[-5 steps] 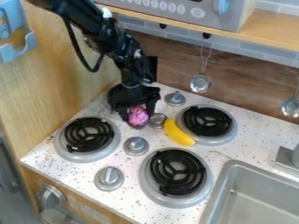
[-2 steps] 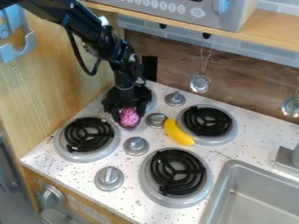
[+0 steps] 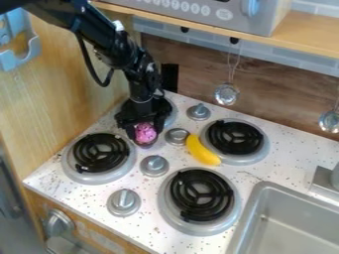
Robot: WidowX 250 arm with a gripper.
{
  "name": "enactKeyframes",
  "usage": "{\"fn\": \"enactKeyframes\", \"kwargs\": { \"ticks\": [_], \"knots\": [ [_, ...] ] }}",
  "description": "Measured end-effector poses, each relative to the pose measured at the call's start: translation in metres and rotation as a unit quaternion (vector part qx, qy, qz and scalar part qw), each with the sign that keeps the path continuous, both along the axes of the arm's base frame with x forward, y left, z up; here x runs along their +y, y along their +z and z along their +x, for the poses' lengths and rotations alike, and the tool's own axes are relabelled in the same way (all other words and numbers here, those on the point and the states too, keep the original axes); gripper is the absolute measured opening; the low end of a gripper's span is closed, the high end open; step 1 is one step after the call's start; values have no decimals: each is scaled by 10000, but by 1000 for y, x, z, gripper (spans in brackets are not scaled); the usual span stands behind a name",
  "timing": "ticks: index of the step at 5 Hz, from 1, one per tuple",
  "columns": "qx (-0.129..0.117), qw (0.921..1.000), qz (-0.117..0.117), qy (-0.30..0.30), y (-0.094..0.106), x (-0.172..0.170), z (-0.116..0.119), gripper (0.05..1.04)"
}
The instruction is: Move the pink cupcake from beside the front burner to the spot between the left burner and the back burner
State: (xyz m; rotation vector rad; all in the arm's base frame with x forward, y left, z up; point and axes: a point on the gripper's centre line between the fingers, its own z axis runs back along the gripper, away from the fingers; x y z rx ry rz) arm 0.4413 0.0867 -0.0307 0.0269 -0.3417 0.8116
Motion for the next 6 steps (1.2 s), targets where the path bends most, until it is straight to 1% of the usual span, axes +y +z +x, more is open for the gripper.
{"fn": "enactKeyframes", "kwargs": {
  "ticks": [1,2,3,4,5,6],
  "knots": [
    [139,9998,118,43,3,4,-2,1007],
    [248,9995,161,-61,3,4,-7,1003],
    [-24,9986,0,-522,36,-7,-9,1001],
    [-66,9947,-172,-1015,70,-18,-14,1001],
    [31,9887,-233,-1482,96,-27,-37,1001],
    [333,9814,-116,-1887,112,-34,-81,1001]
  ]
}}
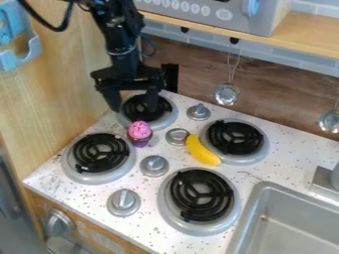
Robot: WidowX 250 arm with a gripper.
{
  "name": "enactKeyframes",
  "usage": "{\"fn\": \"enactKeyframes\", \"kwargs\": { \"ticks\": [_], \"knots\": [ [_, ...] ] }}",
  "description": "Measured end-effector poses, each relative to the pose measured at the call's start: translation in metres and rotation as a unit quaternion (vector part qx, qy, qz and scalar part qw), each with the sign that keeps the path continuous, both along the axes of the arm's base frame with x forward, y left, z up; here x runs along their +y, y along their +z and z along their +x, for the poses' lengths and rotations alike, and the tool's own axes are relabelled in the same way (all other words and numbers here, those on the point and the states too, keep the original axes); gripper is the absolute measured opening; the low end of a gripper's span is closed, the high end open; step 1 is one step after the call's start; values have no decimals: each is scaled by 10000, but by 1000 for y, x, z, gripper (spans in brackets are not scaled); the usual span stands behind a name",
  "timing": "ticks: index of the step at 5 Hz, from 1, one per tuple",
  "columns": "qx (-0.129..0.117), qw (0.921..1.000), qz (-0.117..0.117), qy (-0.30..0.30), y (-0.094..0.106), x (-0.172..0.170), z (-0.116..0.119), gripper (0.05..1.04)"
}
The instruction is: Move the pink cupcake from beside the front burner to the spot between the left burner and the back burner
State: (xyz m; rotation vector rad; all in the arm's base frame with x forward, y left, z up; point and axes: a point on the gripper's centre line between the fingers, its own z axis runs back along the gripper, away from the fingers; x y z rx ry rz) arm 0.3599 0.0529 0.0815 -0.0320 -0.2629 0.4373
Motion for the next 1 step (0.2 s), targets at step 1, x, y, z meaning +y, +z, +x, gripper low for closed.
{"fn": "enactKeyframes", "kwargs": {
  "ticks": [1],
  "knots": [
    [263,9985,19,-489,-14,-10,-51,1001]
  ]
}}
